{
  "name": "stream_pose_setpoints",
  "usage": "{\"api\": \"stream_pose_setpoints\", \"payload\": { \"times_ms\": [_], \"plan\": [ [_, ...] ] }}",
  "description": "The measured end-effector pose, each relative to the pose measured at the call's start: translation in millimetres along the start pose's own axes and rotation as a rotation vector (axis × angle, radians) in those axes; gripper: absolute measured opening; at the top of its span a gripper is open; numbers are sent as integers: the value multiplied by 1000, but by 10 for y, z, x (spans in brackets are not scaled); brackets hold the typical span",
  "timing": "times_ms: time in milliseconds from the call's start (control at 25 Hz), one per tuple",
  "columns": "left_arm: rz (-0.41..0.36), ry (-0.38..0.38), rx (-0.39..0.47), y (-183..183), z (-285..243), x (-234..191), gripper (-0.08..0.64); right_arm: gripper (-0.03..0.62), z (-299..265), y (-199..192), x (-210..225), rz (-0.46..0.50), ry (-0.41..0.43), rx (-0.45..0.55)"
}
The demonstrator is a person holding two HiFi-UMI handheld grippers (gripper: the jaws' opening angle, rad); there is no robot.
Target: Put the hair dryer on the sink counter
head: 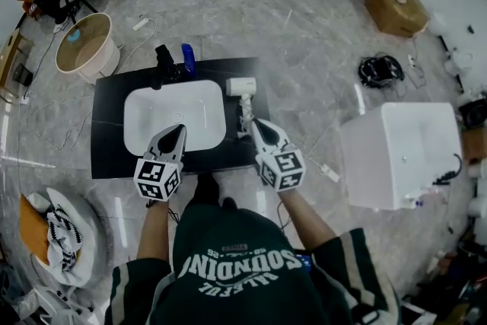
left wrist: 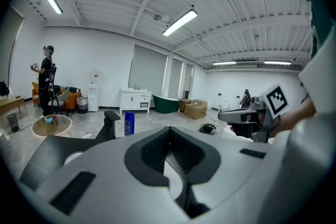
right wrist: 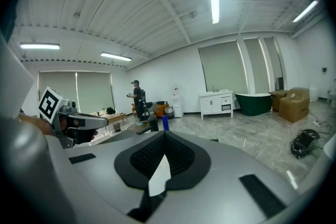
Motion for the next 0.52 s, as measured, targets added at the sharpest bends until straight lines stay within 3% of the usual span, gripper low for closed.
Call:
{"api": "stream_pose_setpoints", "payload": {
  "times_ms": [520],
  "plan": [
    [-3, -5, -3, 0, -16, -29, 2, -2, -49, -81, 30, -14, 0, -24]
  ]
}}
Point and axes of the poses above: the fingertips, and each gripper's own axes: z backward along the fingers, x to its right, y out of its top, the point moved 10 cm from there along z, backward along the fingers, and after that the axes turned 12 degrees about y, right-handed, at the moved point
